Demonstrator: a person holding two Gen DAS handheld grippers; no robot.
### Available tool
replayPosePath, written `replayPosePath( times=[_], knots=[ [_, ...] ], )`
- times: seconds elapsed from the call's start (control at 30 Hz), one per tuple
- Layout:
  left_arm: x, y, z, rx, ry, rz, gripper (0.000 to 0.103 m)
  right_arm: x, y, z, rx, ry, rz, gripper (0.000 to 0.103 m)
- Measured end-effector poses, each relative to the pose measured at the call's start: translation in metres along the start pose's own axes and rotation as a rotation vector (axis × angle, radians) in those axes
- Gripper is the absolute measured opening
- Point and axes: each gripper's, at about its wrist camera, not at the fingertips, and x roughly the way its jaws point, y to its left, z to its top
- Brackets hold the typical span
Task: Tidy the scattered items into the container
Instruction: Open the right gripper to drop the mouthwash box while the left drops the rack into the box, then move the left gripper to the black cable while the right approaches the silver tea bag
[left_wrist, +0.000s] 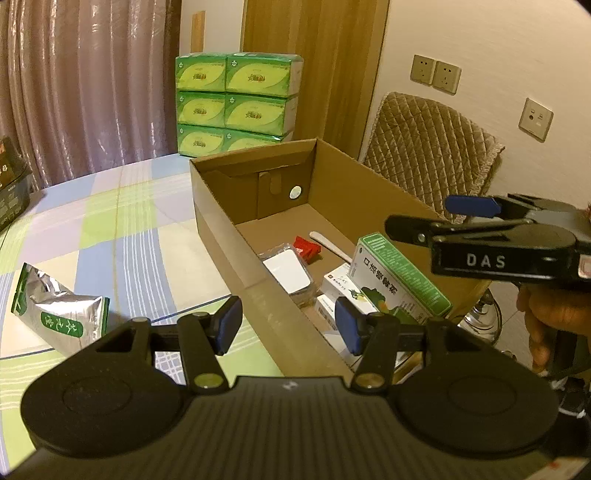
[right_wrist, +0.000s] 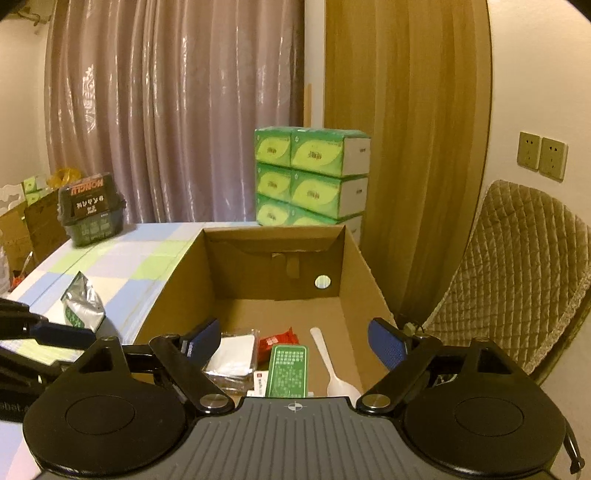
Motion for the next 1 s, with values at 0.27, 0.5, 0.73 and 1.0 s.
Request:
replayPosePath(
  times=[0.27, 0.5, 0.73, 1.0],
  knots=[
    [-0.003, 0.002, -0.004, -0.005, 0.003, 0.002, 0.051, -0.004, 0.003, -0.006, -0.001, 0.017, 0.008, 0.084],
    [-0.010, 0.007, -0.009, -0.011, 0.006, 0.009, 0.052, -0.008, 0.006, -0.007, -0.006, 0.019, 0.010, 0.084],
    [-0.024, 0.018, -0.018, -0.018, 0.001, 0.042, 0.066, -0.017, 0.015, -0.009, -0.008, 0.010, 0.015, 0.097],
    [-0.050, 0.049, -0.034, -0.027, 0.004, 0.106, 0.090, -0.024, 0.038, -0.007, -0.046, 0.008, 0.048, 0.101]
  ],
)
